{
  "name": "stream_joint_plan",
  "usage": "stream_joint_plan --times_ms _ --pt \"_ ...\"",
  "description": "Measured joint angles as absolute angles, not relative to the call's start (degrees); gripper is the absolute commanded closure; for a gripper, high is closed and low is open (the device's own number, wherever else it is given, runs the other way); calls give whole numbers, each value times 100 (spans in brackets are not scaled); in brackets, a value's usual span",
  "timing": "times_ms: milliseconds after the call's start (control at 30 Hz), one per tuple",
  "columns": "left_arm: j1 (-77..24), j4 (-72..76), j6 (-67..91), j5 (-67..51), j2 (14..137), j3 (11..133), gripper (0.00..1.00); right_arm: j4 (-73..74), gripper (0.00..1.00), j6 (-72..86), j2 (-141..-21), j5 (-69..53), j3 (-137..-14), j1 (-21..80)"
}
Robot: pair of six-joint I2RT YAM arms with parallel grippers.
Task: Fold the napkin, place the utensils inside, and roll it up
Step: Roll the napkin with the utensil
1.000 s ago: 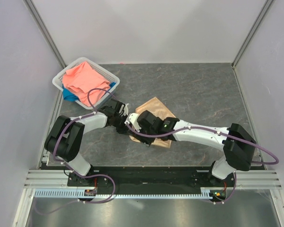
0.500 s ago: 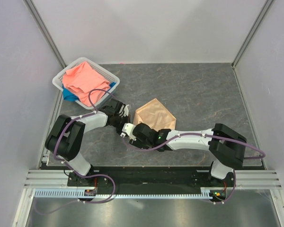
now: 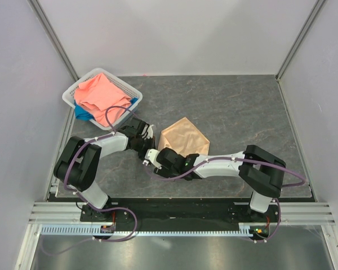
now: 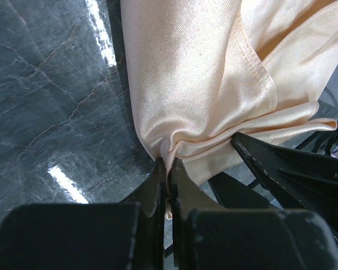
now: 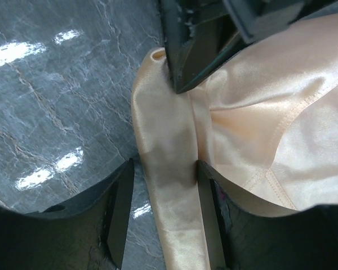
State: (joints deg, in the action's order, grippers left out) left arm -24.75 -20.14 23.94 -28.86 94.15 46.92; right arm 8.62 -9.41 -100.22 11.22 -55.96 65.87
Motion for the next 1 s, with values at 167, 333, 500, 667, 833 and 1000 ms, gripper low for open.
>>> stream_joint_plan --times_ms 167,333,500,667,833,1000 --pt "-2475 -2027 2392 -2895 9419 4700 98 869 51 -880 -10066 893 -5645 6392" --pt "-2471 -2069 2357 -2934 9485 4746 98 1100 60 -878 -10210 392 -5872 6182" --pt "-2471 -2075 2346 -2939 9489 4755 73 1374 68 -878 -10381 34 -6125 6066" --pt "-2471 -2016 2333 -2860 9411 4744 45 1608 71 -819 -10573 -386 -6442 5885" --pt "-2447 -1841 2377 -2580 9041 4563 23 1651 71 -749 -10604 -996 -6499 5634" --pt "-2418 -1564 2508 -2163 8512 4174 16 1527 71 -788 -10606 -1719 -6401 5389"
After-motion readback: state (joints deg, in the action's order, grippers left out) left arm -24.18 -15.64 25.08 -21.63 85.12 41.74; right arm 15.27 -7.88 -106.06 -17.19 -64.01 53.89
